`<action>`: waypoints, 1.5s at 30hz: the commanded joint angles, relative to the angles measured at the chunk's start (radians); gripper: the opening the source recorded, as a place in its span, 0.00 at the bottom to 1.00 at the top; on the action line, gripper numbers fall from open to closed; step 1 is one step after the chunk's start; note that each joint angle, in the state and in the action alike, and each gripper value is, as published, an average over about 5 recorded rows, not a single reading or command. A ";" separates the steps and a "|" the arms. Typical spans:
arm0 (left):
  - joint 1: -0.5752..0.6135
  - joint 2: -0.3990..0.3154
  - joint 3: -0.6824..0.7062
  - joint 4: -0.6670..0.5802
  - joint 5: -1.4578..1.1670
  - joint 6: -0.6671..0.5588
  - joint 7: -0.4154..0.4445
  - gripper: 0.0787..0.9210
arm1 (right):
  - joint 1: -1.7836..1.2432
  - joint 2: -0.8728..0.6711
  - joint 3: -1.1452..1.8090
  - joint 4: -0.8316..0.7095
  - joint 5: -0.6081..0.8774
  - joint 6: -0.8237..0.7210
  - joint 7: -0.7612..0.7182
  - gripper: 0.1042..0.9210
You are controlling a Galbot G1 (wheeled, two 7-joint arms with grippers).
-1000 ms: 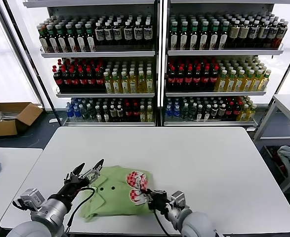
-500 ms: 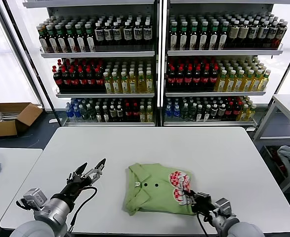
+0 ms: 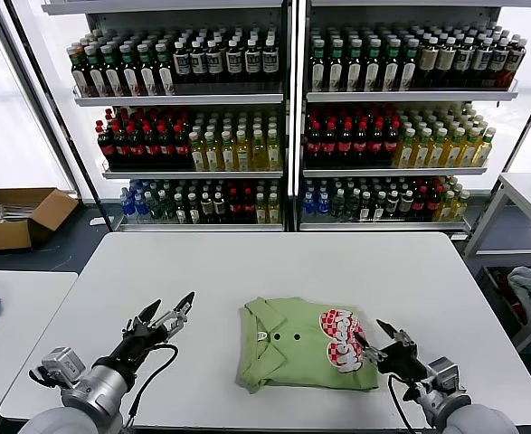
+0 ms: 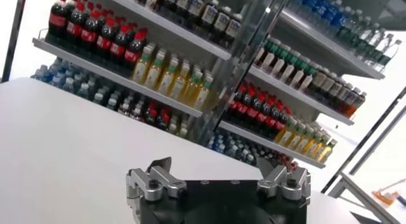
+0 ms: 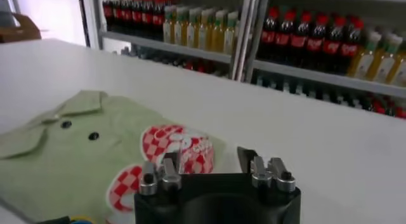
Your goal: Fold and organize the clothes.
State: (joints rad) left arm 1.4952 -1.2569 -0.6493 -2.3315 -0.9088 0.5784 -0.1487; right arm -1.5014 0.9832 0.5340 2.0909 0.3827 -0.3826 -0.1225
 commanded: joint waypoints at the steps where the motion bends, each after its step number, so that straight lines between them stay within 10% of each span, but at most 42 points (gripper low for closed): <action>1: 0.009 -0.001 0.006 -0.005 -0.001 0.000 -0.002 0.88 | 0.043 0.107 -0.128 0.034 -0.033 0.103 0.038 0.70; 8: 0.032 -0.001 -0.008 -0.013 0.000 0.000 0.002 0.88 | 0.064 0.163 -0.251 -0.120 -0.054 0.073 0.077 0.87; 23: 0.027 -0.008 -0.004 -0.007 0.006 0.000 0.003 0.88 | 0.041 0.164 -0.195 0.021 0.119 0.048 0.156 0.88; 37: 0.054 -0.018 -0.010 -0.030 0.012 -0.001 0.003 0.88 | 0.310 0.311 -0.407 -0.307 -0.259 -0.052 0.275 0.88; 45: 0.061 -0.025 -0.014 -0.031 0.015 -0.001 0.004 0.88 | 0.289 0.287 -0.384 -0.209 -0.138 -0.084 0.280 0.88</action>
State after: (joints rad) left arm 1.5481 -1.2826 -0.6620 -2.3615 -0.8938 0.5780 -0.1452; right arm -1.2719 1.2406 0.1895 1.8944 0.2425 -0.4115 0.1104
